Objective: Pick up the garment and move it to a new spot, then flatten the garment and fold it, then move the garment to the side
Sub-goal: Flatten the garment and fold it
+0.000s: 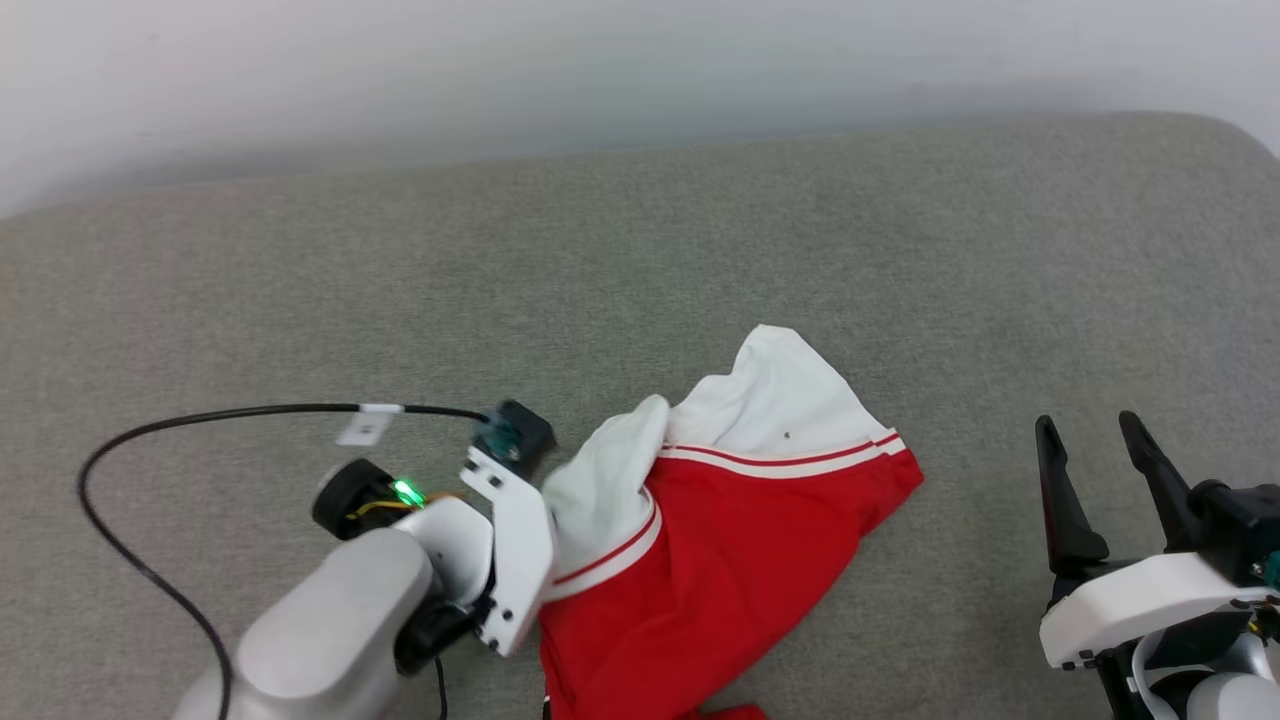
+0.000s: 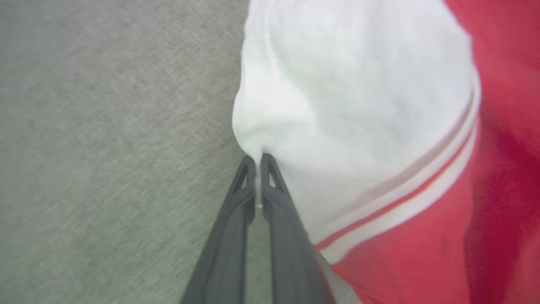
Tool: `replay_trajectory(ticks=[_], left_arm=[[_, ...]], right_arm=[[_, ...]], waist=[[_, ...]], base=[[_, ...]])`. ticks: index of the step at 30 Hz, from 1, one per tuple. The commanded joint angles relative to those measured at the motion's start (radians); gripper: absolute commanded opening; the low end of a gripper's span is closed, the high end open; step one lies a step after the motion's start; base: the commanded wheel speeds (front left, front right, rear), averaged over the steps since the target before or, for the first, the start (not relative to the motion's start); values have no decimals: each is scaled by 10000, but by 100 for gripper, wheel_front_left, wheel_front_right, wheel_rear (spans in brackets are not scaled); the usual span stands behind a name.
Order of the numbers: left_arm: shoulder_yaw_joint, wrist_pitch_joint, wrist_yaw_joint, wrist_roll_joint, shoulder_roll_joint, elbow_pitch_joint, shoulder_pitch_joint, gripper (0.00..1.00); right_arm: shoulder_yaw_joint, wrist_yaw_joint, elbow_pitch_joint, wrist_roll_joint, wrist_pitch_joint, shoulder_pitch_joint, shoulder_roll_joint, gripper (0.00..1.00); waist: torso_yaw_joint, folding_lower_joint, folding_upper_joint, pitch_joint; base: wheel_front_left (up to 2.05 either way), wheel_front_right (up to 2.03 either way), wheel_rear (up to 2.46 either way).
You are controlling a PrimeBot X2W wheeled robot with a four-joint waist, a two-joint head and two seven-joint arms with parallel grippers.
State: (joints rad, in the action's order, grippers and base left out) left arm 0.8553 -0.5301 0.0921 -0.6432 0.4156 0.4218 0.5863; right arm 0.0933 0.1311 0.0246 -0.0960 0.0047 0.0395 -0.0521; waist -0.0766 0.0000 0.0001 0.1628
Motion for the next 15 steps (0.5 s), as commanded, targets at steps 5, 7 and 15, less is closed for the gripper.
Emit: replay_trajectory(ticks=[5, 7, 15], left_arm=[[-995, 1293, -1194, 99, 522, -501, -311, 0], [-1424, 1601, -1664, -64, 805, -765, -626, 0], [-3104, 2329, -3399, -1531, 1669, -1669, -3434, 0]], right_arm=[[137, -7, -1, 37, 24, -191, 26, 100], [155, -7, 44, 47, 76, -227, 26, 100], [184, -7, 165, 34, 191, -491, 24, 100]], waist=[[454, 0, -1, -459], [576, 0, -1, -574], [794, 0, -1, -905]], base=[[0, 0, 0], [0, 0, 0], [0, 0, 0]])
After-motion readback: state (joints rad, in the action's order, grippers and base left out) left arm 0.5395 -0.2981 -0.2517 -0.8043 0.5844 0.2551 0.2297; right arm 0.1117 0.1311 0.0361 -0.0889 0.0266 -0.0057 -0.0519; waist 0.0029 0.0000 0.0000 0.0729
